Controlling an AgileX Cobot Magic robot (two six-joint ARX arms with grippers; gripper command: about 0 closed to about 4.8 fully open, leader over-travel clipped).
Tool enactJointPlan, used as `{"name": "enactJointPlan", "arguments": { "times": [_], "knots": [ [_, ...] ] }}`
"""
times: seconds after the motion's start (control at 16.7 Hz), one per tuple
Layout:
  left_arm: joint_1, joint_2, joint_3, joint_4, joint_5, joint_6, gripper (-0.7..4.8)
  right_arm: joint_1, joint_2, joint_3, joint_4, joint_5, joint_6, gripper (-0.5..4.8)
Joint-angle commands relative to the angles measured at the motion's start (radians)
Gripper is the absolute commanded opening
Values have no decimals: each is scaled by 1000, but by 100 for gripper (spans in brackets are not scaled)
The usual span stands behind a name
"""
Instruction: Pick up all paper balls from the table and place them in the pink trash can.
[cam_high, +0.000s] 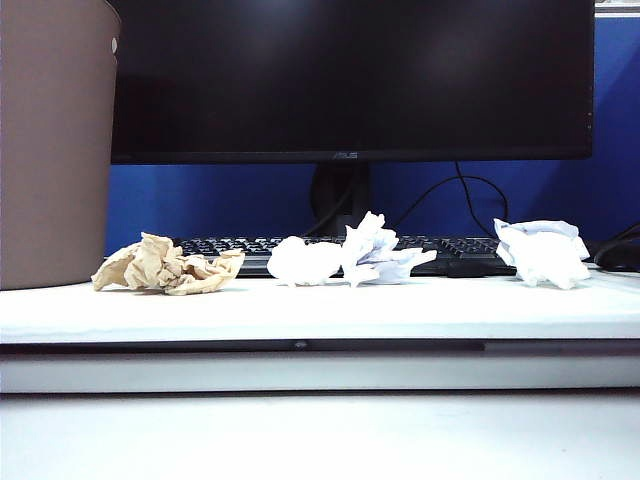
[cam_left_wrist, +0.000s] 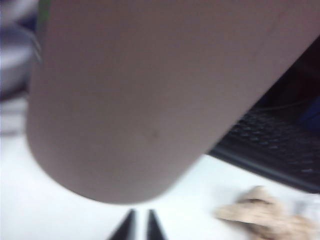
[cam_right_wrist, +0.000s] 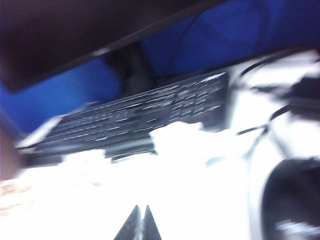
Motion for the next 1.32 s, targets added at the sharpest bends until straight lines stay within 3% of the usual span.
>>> {"name": "enactJointPlan", "arguments": {
  "times": [0.06, 0.12, 0.18, 0.3, 0.42, 0.48, 0.6, 0.72, 0.9, 1.02, 1.08, 1.14, 1.32],
  "knots": [
    [-2, -2, 0, 32, 214, -84, 33, 1, -2, 3, -83, -122, 99, -5],
    [-2, -2, 1, 34, 269, -92, 34, 1, -2, 3, -122, -151, 103, -5],
    [-2, -2, 3, 66, 384, -141, 33, 1, -2, 4, -172, -167, 102, -5],
    [-2, -2, 30, 135, 444, -240, 23, 1, -2, 7, -154, -167, 97, -5],
    [-2, -2, 66, 343, 570, -317, -6, 1, -2, 7, -154, -181, 97, -5],
    [-2, -2, 95, 404, 580, -363, -6, 1, -2, 7, -154, -196, 96, -5],
    [-2, 11, 204, 371, 608, -360, -6, 1, -2, 7, -154, -197, 93, -5],
    [-2, 84, 337, 347, 714, -301, -6, 1, -2, 7, -145, -193, 89, -5],
    [-2, 360, 666, 326, 924, -117, -6, 1, -2, 7, -106, -192, 87, -5],
    [-2, 544, 871, 207, 1017, 37, -6, 1, -2, 7, -97, -169, 82, -5],
    [-2, 697, 1043, -11, 993, 235, -6, 0, -2, 7, -83, -166, 83, -5],
    [-2, 805, 1170, -204, 898, 370, -6, 2, -2, 7, -74, -173, 83, -5],
    [-18, 1087, 1493, -668, 684, 629, -6, 3, -2, 7, -68, -256, 82, -5]
  ]
}}
